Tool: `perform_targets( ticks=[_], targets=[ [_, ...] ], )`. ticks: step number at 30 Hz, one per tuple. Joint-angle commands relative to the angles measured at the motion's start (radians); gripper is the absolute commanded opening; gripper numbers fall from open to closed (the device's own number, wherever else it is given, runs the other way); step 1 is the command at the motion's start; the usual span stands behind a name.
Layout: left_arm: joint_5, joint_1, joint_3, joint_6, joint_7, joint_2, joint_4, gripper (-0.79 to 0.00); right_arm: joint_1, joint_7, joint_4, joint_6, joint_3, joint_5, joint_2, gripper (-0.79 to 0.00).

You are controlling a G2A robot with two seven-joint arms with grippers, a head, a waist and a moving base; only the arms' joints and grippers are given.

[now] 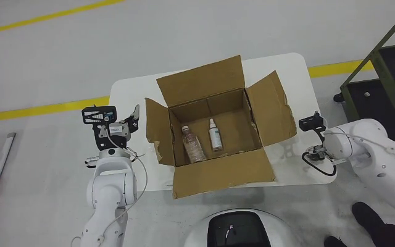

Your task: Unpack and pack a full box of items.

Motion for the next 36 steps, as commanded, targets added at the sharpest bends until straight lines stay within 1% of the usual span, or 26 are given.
perform_targets(
  ticks=[1, 9, 28, 32, 34, 36],
  targets=[
    [0.0, 0.0, 0.0, 0.0, 0.0, 0.0, 0.0, 0.0, 0.001, -0.001, 0.005, 0.001, -0.001, -0.002, -0.003, -0.425],
    [0.0, 0.0, 0.0, 0.0, 0.0, 0.0, 0.0, 0.0, 0.005, -0.003, 0.017, 0.003, -0.001, -0.007, -0.014, -0.446],
    [0.0, 0.0, 0.0, 0.0, 0.0, 0.0, 0.0, 0.0, 0.008, 0.0, 0.043, 0.0, -0.001, -0.02, -0.036, -0.459],
    [0.0, 0.0, 0.0, 0.0, 0.0, 0.0, 0.0, 0.0, 0.005, 0.0, 0.045, 0.0, 0.0, -0.024, -0.038, -0.483],
    [0.0, 0.0, 0.0, 0.0, 0.0, 0.0, 0.0, 0.0, 0.004, 0.0, 0.047, 0.0, 0.001, -0.027, -0.039, -0.508],
    [0.0, 0.0, 0.0, 0.0, 0.0, 0.0, 0.0, 0.0, 0.004, 0.0, 0.05, 0.0, 0.001, -0.028, -0.04, -0.511]
  ],
)
